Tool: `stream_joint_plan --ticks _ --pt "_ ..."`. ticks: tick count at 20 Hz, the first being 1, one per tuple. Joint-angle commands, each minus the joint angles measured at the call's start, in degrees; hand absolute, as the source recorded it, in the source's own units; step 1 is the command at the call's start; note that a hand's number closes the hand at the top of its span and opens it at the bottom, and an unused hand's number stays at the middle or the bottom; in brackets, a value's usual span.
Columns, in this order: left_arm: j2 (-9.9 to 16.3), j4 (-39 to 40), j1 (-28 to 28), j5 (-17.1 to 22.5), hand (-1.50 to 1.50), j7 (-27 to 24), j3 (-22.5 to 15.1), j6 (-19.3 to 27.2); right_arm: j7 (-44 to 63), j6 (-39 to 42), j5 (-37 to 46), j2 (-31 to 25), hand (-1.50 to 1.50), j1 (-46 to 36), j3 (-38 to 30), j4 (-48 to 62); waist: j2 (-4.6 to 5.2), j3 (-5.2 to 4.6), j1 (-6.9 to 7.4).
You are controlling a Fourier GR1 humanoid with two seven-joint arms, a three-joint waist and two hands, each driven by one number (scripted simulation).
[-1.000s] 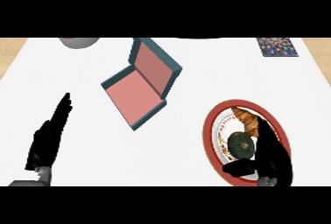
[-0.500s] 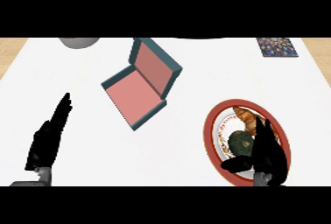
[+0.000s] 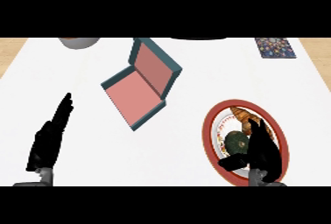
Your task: Pick the squash from the plate and place it in the cardboard box
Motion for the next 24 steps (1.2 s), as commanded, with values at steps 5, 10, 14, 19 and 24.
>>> stream_joint_plan --ticks 5,10,14,19,24 --pt "-1.83 -1.77 -0.31 -2.35 0.00 2.36 -0.78 0.71 4.00 -0.28 11.66 -2.03 1.50 -1.69 1.30 0.79 0.44 0.54 0.04" --pt "-0.10 -0.69 0.69 -0.14 0.00 -0.04 2.82 -3.06 0.14 -4.55 15.78 -1.30 1.50 -1.49 1.58 4.50 0.49 0.54 0.22" --pt "0.20 3.19 -2.68 0.26 0.00 -2.07 2.29 -4.03 -16.20 3.84 9.04 -9.27 1.50 -10.39 4.20 7.88 1.00 0.57 1.85" --pt "-1.06 1.03 -3.40 -2.09 0.00 0.89 1.19 -1.61 -33.13 7.38 3.52 -17.78 1.50 -13.99 3.36 9.53 0.65 0.62 0.80" --pt "0.44 1.38 1.96 1.50 0.00 -4.00 4.79 -5.47 -30.82 9.84 6.68 -16.18 1.50 -18.95 2.13 6.50 0.43 0.52 0.34"
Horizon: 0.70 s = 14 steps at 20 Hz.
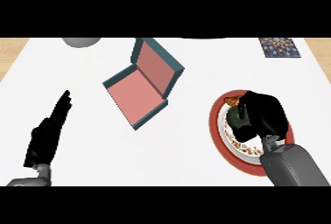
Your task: Pick the squash from the plate and place it in the cardboard box
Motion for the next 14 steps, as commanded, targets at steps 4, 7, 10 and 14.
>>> stream_joint_plan --ticks 4,7,10,14 --pt "-1.16 -2.57 -0.31 -1.71 0.00 3.24 -0.78 0.81 -2.99 2.75 -3.82 2.53 1.50 -1.81 -0.01 -10.73 -0.23 0.03 -0.76" --pt "-1.48 -2.29 1.90 -1.43 0.00 0.81 -0.53 1.04 -5.75 2.56 -12.36 5.35 1.50 -7.96 -5.27 -14.27 -0.29 0.03 -0.41" --pt "-1.50 -3.75 2.69 -2.29 0.00 1.55 -1.58 0.71 -9.05 -0.28 -15.74 8.11 1.50 -8.12 -5.97 -15.03 -0.17 0.07 -0.28" --pt "-3.27 -2.26 3.10 -2.92 0.00 0.75 -1.64 1.93 -7.40 6.82 -21.84 7.72 1.50 -14.90 -9.49 -18.72 -0.17 0.01 -0.49"
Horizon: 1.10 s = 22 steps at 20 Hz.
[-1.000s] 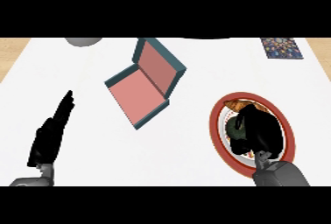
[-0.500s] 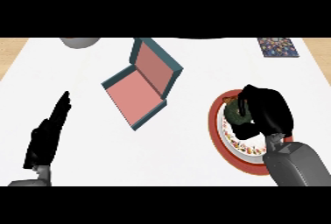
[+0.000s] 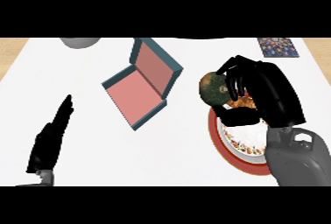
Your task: Pick the squash from the plate and place it in the cardboard box
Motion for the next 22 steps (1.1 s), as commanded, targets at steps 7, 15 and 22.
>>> stream_joint_plan --ticks 7,15,22 --pt "-0.02 1.23 -2.38 -0.36 0.00 0.91 1.64 -1.16 5.81 -0.51 0.10 9.83 1.50 -19.20 0.42 11.13 0.12 -0.02 0.27" --pt "-0.55 2.82 -2.27 -0.32 0.00 -1.94 1.73 -2.18 6.66 -11.03 -3.00 10.01 1.50 -34.37 2.26 36.06 0.41 -0.05 1.42" --pt "-1.52 4.63 -4.57 -2.20 0.00 -1.95 1.28 -1.11 3.11 -17.54 -9.97 10.03 1.50 -41.26 6.31 53.80 0.62 -0.06 1.74"
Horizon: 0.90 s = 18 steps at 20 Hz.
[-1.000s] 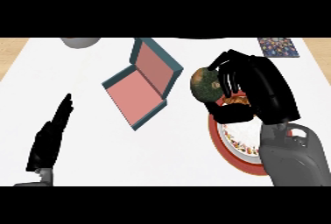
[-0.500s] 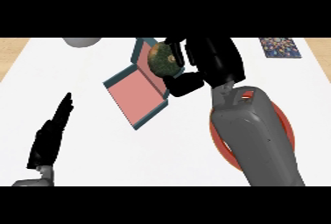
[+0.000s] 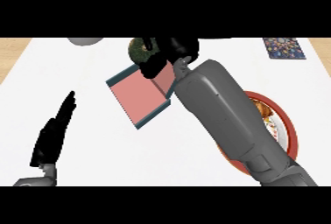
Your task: Pick the squash from the plate and place it in the cardboard box
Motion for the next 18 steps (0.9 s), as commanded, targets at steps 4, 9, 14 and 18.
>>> stream_joint_plan --ticks 4,9,14,18 --pt "0.35 0.29 1.26 0.63 0.00 -2.39 -0.24 -2.14 -2.47 -7.89 -5.98 0.09 1.50 -6.05 6.40 19.00 0.31 -0.03 1.41" --pt "-0.17 -0.41 -3.73 -0.06 0.00 2.45 -0.92 -2.00 -4.67 -13.33 -13.36 0.09 -1.50 -5.57 8.25 26.87 0.82 -0.01 2.63" --pt "-1.94 0.37 -4.04 -1.77 0.00 1.95 -2.12 -0.39 -6.53 -17.32 -19.86 0.09 -1.50 -8.15 10.78 30.21 0.83 -0.01 3.07" --pt "0.26 -2.06 -1.08 -0.47 0.00 0.25 -1.37 -2.71 -11.38 -26.31 -23.89 0.09 -1.50 -5.15 8.65 29.14 0.97 0.03 4.48"
